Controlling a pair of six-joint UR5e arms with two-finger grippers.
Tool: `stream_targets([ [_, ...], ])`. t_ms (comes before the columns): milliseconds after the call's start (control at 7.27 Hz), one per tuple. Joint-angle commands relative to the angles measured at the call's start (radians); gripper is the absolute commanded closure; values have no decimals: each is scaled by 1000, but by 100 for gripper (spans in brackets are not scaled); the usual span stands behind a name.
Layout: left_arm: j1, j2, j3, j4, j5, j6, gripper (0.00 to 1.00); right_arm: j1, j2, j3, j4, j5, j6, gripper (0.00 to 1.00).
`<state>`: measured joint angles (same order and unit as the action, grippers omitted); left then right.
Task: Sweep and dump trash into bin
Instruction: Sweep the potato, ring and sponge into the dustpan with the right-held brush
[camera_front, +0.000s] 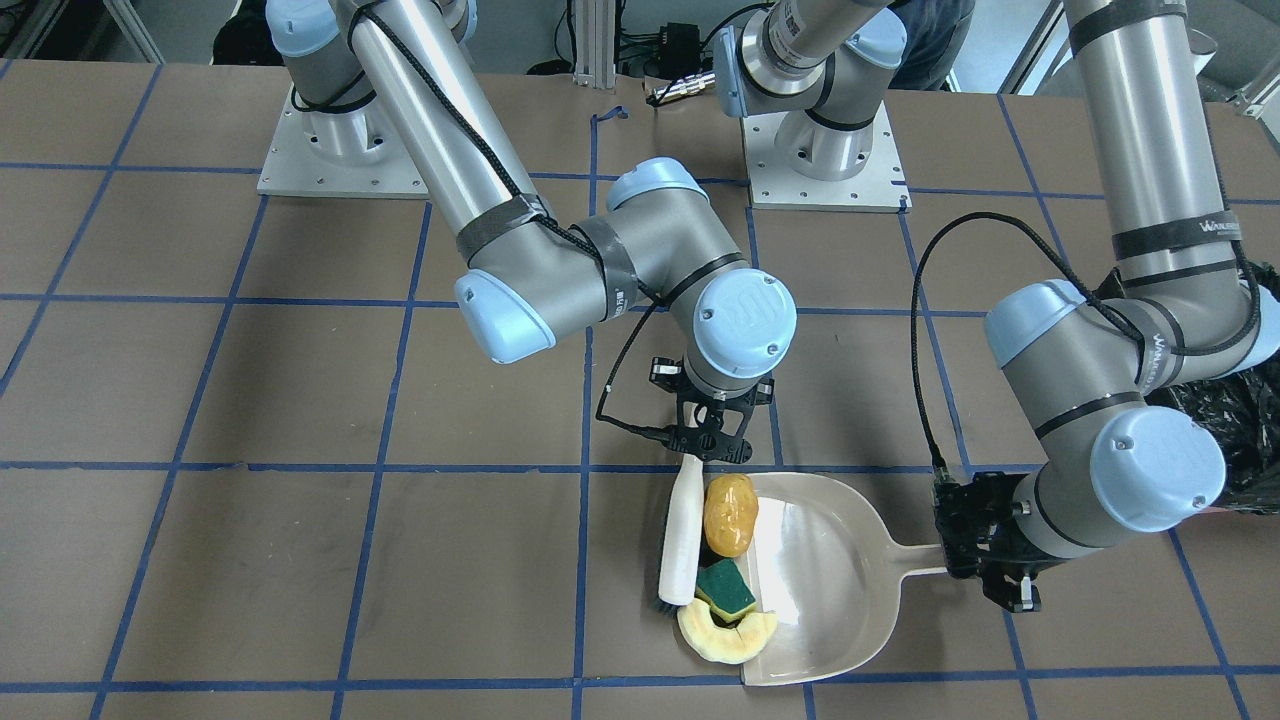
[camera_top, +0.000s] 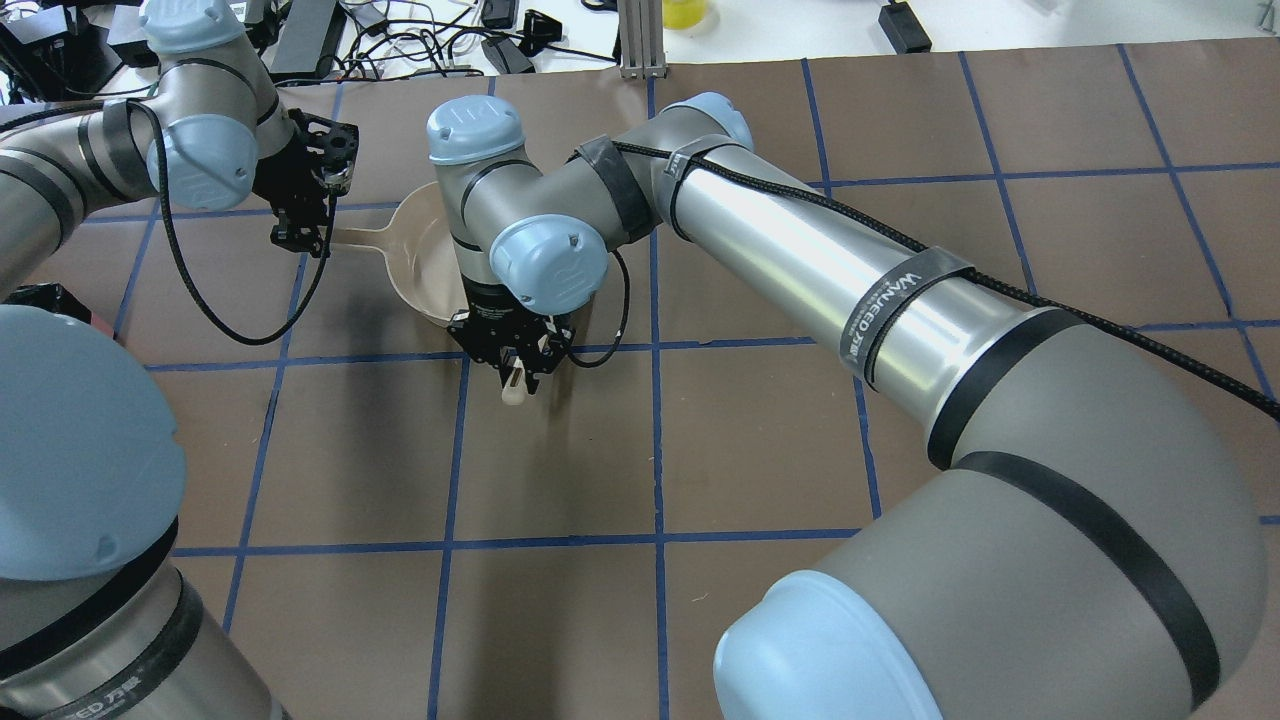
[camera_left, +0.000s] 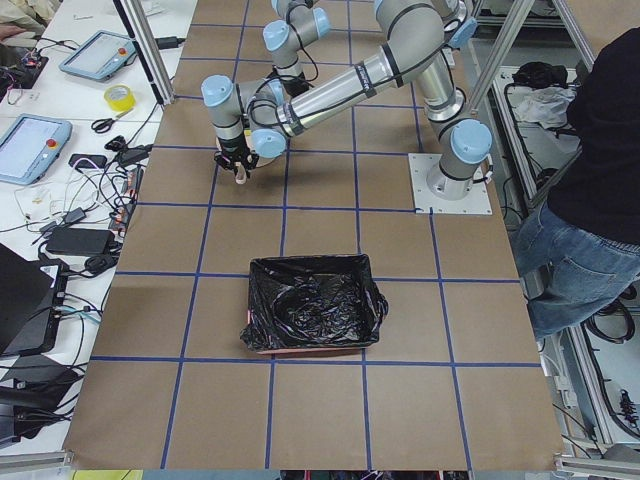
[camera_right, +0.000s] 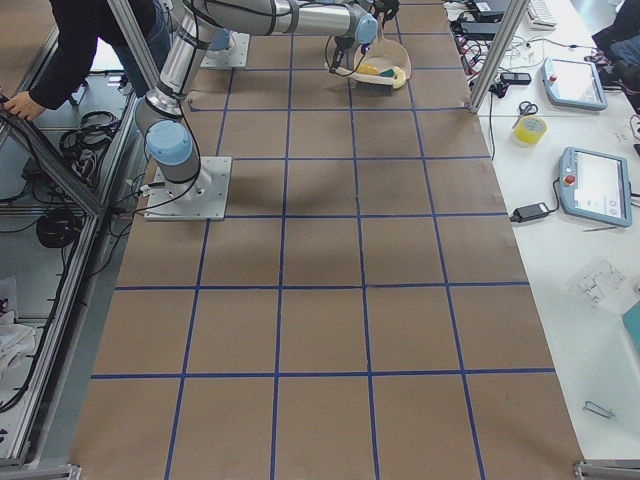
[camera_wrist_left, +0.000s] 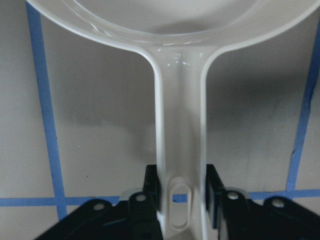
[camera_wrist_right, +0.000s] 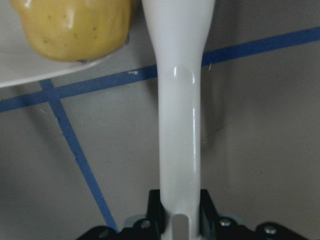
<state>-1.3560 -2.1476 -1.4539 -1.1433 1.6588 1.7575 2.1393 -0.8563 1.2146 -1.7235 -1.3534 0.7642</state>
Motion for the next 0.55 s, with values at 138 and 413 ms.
stream_targets([
  [138, -2, 0, 0, 0, -1, 0, 100, 33, 39, -56, -39, 55, 70, 100],
  [413, -2, 0, 0, 0, -2, 0, 100, 42, 52, -90, -54, 92, 92, 100],
])
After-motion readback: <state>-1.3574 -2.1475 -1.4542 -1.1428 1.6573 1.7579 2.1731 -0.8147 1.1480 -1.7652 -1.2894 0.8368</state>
